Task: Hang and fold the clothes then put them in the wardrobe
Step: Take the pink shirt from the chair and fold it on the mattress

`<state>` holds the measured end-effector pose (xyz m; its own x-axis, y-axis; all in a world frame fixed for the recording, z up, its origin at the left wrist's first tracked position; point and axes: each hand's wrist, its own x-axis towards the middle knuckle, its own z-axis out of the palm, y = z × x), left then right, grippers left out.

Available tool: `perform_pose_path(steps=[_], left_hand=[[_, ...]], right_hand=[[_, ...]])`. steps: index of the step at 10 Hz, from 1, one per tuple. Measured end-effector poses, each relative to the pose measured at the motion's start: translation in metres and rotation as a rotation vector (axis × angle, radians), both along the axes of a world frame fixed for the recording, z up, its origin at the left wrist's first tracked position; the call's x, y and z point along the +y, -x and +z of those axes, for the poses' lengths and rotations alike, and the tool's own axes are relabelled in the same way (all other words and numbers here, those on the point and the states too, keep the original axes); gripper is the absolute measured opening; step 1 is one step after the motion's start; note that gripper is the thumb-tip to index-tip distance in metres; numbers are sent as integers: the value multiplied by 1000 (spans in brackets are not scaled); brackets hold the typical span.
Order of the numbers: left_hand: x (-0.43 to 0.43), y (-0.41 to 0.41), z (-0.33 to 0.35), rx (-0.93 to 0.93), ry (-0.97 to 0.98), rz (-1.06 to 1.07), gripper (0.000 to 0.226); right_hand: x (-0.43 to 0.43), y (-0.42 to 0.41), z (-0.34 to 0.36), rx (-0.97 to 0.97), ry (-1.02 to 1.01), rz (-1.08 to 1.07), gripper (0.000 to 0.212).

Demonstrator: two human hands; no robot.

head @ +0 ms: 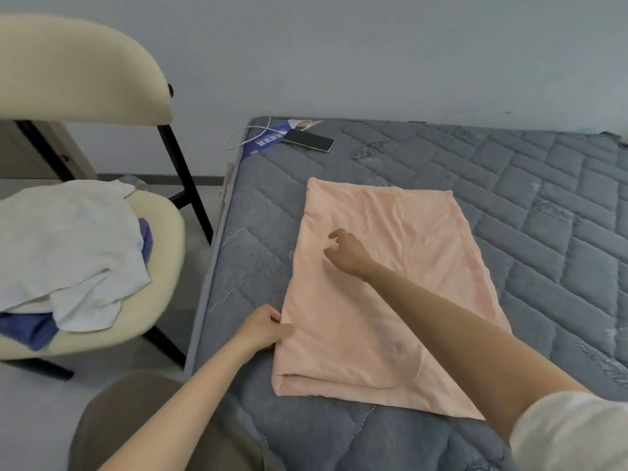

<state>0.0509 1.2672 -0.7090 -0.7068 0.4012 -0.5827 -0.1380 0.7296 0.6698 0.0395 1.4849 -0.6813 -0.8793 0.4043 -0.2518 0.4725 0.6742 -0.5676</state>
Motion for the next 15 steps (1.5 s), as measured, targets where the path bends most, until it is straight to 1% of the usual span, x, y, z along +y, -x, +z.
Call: perform_pose_path(steps=[1, 2, 3, 4, 5, 7, 8, 9, 10, 11, 12, 13, 14, 15], left_hand=[[-2, 11, -2, -53, -32, -28, 15], [-3, 21, -2, -160, -69, -1, 12], [-4, 30, -2, -229, -74, -38, 10], [-3, 37, -6, -280, -85, -106, 11], [-4, 43, -9, -314, -96, -142, 12], [-10, 46, -12, -376, -134, -184, 15], [-8, 49, -14, -374, -127, -205, 14], [-4, 46, -18, -312, -101, -212, 18], [-2, 42, -24, -227, -100, -167, 35], [-1, 40, -27, -130, -147, -185, 30], [-3, 40, -27, -90, -203, -191, 23], [-9, 43, -22, -156, -242, -164, 19], [-21, 56, -14, -131, -235, -164, 15], [-43, 78, -1, -110, -180, -112, 16]], right_hand=[[0, 44, -8, 23, -54, 65, 54], [-2, 80, -23, -7, -91, 150, 54], [-6, 102, -44, -100, -135, 192, 60], [-4, 120, -57, -78, -195, 187, 62], [-6, 134, -62, -108, -310, 173, 63], [-19, 154, -66, -27, -520, -52, 65], [-15, 165, -63, 7, -604, -157, 54], [-6, 178, -65, 11, -648, -155, 47], [8, 182, -64, -4, -574, -179, 46], [23, 184, -65, 19, -448, -106, 26], [29, 183, -54, -28, -368, -78, 24], [27, 190, -43, -11, -236, -105, 38], [25, 197, -30, 39, -24, -165, 18], [10, 210, -17, 113, 134, -206, 32]])
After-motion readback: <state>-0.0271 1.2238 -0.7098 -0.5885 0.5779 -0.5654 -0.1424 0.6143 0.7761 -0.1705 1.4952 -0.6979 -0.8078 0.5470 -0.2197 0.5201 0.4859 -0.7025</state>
